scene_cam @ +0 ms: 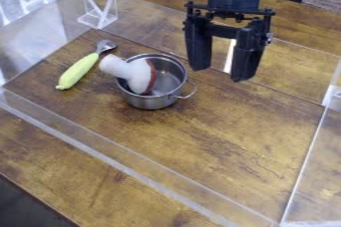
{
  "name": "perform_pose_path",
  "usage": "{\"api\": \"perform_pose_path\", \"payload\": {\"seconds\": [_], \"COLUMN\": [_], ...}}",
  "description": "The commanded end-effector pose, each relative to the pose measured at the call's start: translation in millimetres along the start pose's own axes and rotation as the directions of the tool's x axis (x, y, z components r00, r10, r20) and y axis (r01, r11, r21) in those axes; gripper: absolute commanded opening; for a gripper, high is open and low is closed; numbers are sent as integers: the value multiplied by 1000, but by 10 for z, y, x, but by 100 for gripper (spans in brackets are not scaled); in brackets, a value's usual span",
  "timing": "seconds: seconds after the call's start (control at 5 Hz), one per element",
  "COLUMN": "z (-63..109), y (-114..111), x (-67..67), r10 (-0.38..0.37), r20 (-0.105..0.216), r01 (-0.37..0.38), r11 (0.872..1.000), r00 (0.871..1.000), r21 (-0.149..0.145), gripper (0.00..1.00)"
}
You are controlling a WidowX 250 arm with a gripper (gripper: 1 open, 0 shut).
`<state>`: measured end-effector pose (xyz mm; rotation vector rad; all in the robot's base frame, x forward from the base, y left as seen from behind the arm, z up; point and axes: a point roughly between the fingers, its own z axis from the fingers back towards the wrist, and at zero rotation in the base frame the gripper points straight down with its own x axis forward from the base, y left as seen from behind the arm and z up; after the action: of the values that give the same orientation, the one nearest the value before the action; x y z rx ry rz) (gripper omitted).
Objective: Put the mushroom in the silver pot
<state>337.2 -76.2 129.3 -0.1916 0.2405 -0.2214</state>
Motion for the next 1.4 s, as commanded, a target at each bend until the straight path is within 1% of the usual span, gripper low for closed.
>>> {"api": "perform_pose_path", "payload": {"seconds": [0.0, 0.2, 0.4, 0.6, 0.8, 1.0, 1.2], "z": [342, 325, 270, 274, 290, 316, 378], "y": [-12, -11, 0, 14, 23, 132, 232], "x": [-31, -13, -46, -92, -108, -178, -221], "r10": [-23, -42, -6, 19, 47, 3, -49], "r20": [87, 105, 114, 146, 162, 147, 149], "r01": [21, 38, 3, -26, -56, -14, 35], "r11": [1000, 998, 999, 999, 997, 997, 995], "r00": [996, 994, 993, 989, 986, 989, 988], "r21": [23, 40, 33, 45, 54, 70, 94], "gripper": [100, 100, 100, 0, 100, 100, 100]}}
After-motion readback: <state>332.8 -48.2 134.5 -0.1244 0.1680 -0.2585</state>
